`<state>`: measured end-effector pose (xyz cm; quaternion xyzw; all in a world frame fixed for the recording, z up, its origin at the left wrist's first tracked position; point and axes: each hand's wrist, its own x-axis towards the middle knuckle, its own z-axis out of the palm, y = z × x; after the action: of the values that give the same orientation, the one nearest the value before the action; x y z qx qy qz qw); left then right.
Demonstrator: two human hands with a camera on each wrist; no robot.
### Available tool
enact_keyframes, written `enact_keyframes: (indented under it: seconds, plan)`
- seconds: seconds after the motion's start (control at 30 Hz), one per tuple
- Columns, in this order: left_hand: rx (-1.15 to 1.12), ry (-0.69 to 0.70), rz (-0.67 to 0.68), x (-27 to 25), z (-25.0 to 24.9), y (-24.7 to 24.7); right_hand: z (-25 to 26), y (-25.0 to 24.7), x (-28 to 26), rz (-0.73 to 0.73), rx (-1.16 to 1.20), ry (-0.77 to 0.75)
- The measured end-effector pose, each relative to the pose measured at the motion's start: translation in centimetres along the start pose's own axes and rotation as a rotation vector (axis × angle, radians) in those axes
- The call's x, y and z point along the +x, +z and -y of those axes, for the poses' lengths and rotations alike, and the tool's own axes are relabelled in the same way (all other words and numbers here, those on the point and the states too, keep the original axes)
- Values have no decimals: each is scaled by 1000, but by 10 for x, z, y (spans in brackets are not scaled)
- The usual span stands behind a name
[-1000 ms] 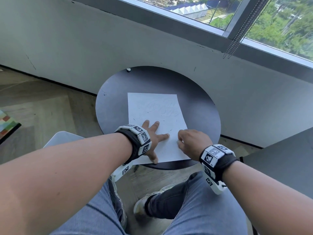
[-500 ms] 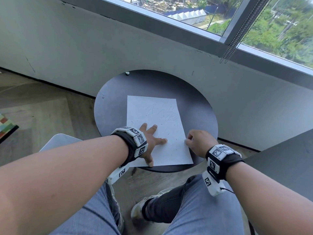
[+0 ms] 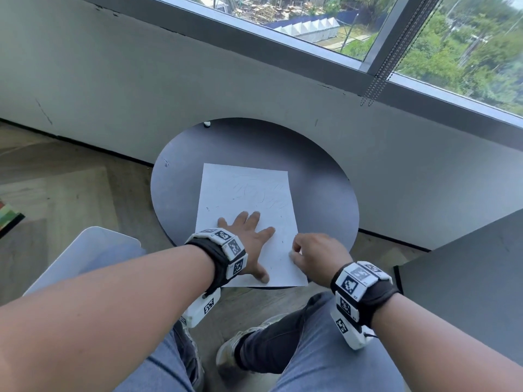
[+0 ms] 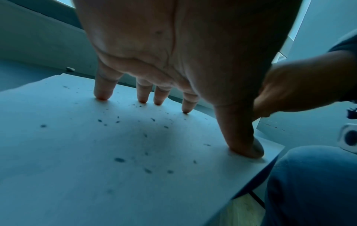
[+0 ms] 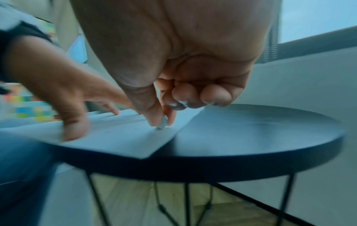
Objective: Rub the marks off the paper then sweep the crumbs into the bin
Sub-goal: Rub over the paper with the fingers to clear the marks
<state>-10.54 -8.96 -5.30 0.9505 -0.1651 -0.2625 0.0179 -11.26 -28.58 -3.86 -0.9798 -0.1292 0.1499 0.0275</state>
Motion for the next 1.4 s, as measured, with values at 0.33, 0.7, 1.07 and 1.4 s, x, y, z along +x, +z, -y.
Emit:
enact_keyframes:
  seconds: [0.33,0.7,1.07,1.4]
  plan:
    - [19,12,13,0,3,1,-9,-9,16,30,-3,106]
    - [28,19,-3,0,2,2,13,3,-9,45,-99,-114]
    - [27,15,5,-2,2,1,16,10,-8,9,-161,-208]
    - [28,19,11,-2,2,1,-4,-5,8,-1,-147,-75]
